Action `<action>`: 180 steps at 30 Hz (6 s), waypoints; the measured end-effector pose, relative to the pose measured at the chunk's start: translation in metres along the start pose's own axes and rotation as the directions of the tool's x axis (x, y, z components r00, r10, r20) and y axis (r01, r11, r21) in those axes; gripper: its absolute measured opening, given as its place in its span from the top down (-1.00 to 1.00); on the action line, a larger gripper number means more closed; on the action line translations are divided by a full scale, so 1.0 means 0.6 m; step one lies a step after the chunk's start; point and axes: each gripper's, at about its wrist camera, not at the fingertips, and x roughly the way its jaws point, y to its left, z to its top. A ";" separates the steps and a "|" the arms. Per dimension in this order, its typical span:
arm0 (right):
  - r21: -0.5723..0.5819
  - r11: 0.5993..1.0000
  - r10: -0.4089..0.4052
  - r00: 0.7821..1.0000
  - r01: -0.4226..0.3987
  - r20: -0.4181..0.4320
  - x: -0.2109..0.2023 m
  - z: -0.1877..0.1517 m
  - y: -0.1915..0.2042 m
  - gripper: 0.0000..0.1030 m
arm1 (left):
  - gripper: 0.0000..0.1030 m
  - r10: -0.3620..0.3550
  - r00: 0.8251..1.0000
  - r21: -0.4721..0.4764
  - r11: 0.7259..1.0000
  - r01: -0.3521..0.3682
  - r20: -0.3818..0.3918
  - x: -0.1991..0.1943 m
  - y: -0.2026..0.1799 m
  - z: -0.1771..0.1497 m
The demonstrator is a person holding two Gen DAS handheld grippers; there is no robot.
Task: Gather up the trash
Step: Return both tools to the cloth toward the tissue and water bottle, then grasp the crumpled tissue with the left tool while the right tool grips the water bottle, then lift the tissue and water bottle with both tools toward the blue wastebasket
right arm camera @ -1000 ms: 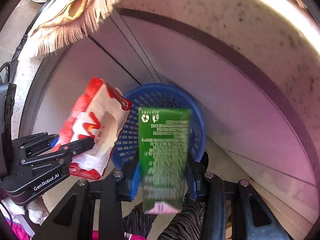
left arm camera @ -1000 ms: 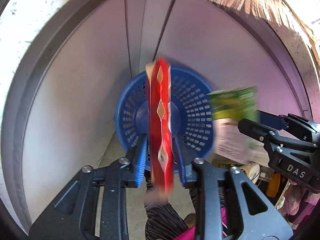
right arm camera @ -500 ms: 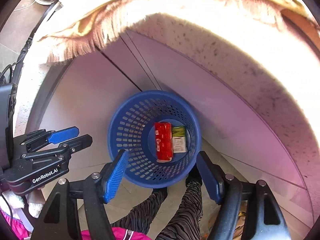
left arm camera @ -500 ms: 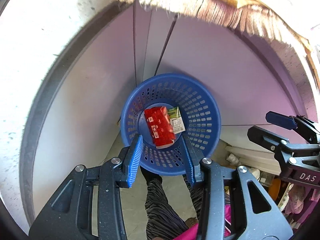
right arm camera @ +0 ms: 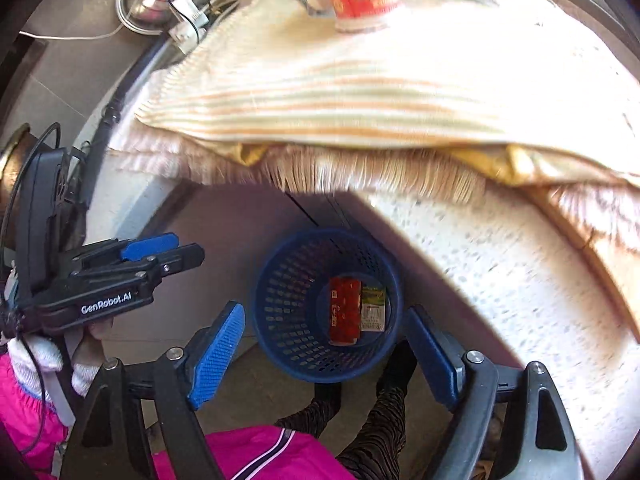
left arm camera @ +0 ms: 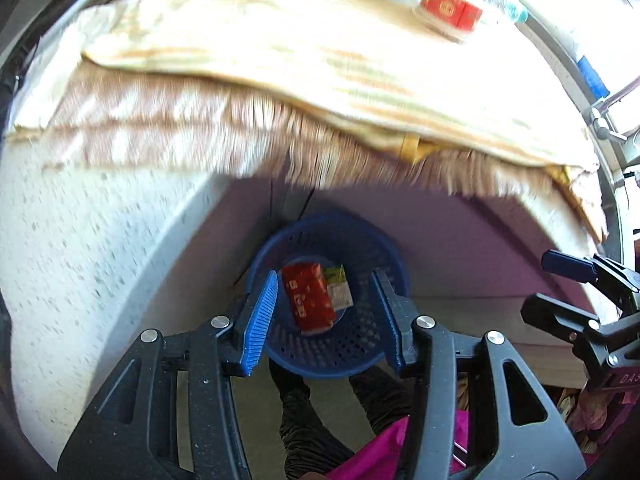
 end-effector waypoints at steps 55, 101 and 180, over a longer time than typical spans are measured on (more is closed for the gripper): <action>0.432 0.843 0.186 0.928 -0.319 0.323 -0.071 0.448 -0.345 -1.00 | -0.51 -0.049 0.981 -0.029 0.998 0.056 0.190 0.013 -0.184 0.419; 0.258 0.934 0.101 0.876 -0.246 0.471 -0.193 0.451 -0.321 -0.16 | -0.19 -0.012 0.978 -0.116 0.993 0.037 0.207 0.014 -0.157 0.423; 0.020 0.995 -0.101 0.934 0.100 0.343 -0.170 -0.009 0.021 -0.15 | 0.90 -0.112 0.993 0.008 0.994 0.112 0.023 -0.027 -0.011 -0.076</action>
